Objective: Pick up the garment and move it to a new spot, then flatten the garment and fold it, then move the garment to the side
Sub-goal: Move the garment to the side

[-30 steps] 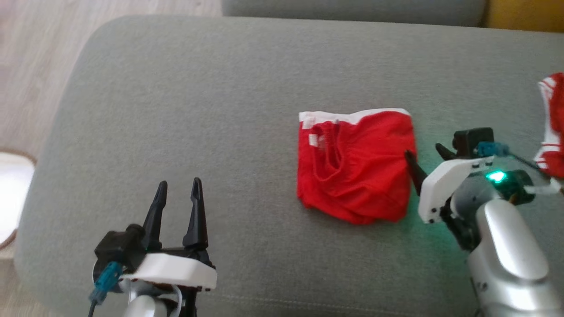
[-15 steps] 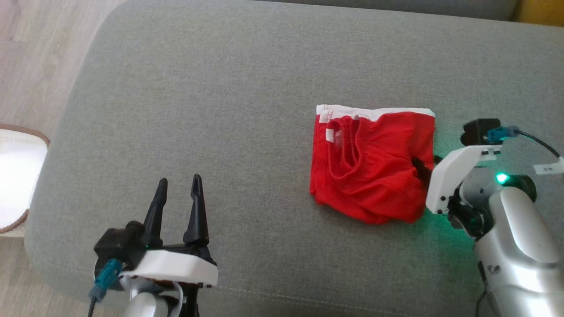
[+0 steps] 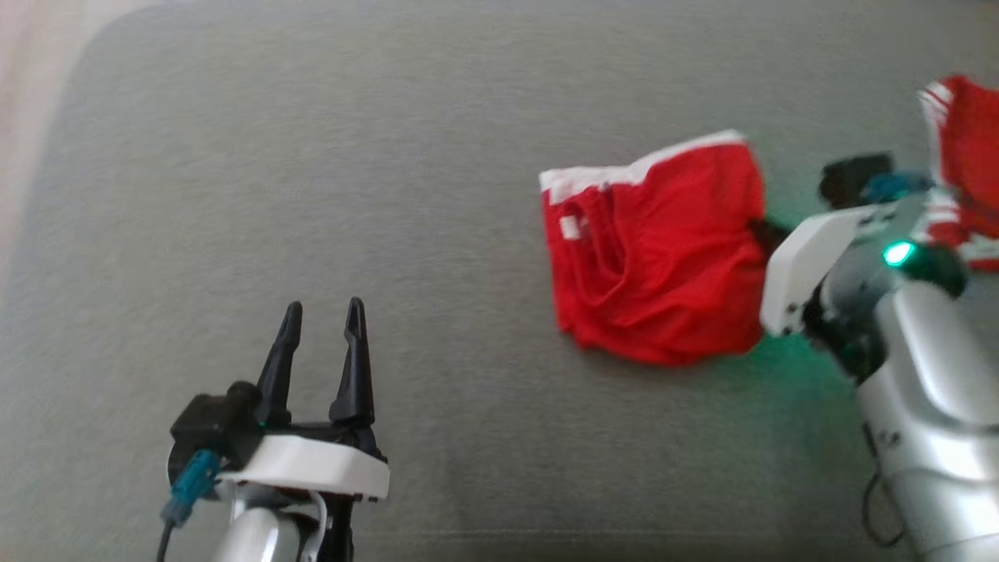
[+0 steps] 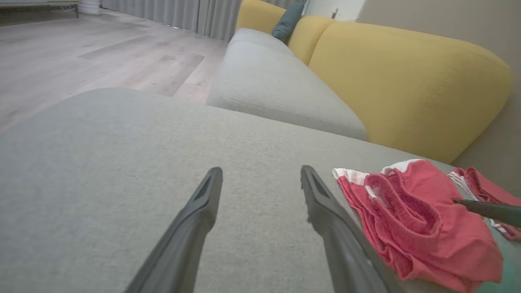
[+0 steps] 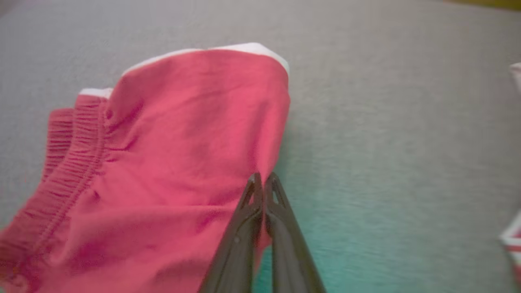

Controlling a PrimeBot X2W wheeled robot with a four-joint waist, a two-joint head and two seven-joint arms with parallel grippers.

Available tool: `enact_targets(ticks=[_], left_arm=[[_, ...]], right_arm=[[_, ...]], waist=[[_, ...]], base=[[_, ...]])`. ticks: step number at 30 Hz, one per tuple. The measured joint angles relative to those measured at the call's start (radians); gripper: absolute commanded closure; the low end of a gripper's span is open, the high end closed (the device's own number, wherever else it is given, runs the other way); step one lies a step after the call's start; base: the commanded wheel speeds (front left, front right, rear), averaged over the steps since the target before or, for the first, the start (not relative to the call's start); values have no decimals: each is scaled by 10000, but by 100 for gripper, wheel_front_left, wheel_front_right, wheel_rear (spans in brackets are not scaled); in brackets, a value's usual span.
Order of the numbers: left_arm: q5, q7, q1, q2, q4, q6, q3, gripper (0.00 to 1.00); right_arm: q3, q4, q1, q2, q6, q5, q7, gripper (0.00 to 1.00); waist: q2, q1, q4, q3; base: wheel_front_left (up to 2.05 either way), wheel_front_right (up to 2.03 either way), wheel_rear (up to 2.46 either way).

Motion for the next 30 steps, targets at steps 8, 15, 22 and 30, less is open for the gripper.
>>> enact_targets(ticks=[8, 15, 22, 30], left_arm=[[337, 0, -330, 4, -19, -265, 17, 0], [499, 0, -714, 59, 12, -353, -113, 0], [575, 21, -959, 115, 13, -355, -199, 0], [583, 29, -1030, 155, 29, -337, -196, 0]], right_arm=[[-121, -610, -472, -644, 0, 0, 2, 100], [-291, -780, -602, -543, 0, -90, -245, 100], [-412, -736, -640, -270, 0, -167, -621, 100], [-890, -180, -1673, -272, 0, -738, -1016, 100]], waist=[[0, 0, -1781, 244], [0, 0, -3387, 600], [0, 1, -4173, 1089], [0, 0, -3525, 1094]], base=[[0, 0, 0], [0, 0, 0], [0, 0, 0], [0, 0, 0]])
